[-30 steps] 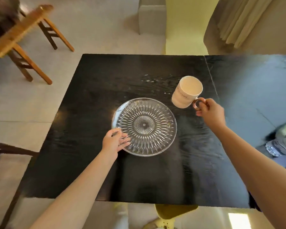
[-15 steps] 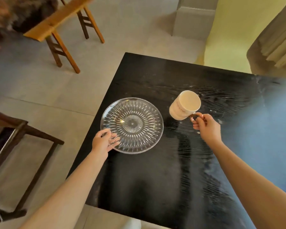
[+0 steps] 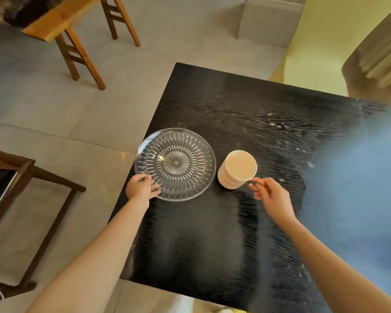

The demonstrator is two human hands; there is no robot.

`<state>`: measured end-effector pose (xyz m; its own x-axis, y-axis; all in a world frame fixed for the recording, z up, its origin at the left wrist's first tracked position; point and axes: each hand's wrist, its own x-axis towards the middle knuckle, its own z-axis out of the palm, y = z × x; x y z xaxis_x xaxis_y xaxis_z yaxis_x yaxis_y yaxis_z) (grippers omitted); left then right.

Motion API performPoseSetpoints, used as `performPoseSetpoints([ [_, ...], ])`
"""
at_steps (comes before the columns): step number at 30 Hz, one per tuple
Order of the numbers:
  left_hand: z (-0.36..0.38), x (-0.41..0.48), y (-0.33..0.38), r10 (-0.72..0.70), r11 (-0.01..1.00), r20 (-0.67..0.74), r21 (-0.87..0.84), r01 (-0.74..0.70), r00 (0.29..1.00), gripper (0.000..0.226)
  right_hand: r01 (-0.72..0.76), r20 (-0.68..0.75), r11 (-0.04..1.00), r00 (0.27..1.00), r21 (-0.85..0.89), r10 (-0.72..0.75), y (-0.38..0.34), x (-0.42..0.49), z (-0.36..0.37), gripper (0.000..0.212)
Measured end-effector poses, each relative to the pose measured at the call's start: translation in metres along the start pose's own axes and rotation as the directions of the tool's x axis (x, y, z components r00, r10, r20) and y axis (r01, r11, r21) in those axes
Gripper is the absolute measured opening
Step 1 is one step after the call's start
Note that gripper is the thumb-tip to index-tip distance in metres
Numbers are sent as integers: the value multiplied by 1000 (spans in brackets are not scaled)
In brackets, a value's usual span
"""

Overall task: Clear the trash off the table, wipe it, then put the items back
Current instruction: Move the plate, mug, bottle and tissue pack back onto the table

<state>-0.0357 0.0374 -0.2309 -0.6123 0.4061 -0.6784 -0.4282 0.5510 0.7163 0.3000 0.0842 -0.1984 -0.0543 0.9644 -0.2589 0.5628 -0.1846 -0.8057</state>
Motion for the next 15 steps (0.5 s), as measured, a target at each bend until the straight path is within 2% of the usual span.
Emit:
performPoseSetpoints([
  [3,-2,2,3,14,971,24,237,-20,1000,17,20,17,999,1000,-31,-20,4,-11,3,15],
  [7,-7,5,5,35,906,48,419,-52,998,20,47,42,998,998,-45,-45,4,-19,5,20],
  [11,-11,9,6,56,817,77,569,-90,995,25,54,90,996,995,-77,-47,3,-21,2,14],
  [15,-14,10,7,119,751,73,646,-137,990,27,29,119,996,993,-88,-19,-1,-19,-4,13],
])
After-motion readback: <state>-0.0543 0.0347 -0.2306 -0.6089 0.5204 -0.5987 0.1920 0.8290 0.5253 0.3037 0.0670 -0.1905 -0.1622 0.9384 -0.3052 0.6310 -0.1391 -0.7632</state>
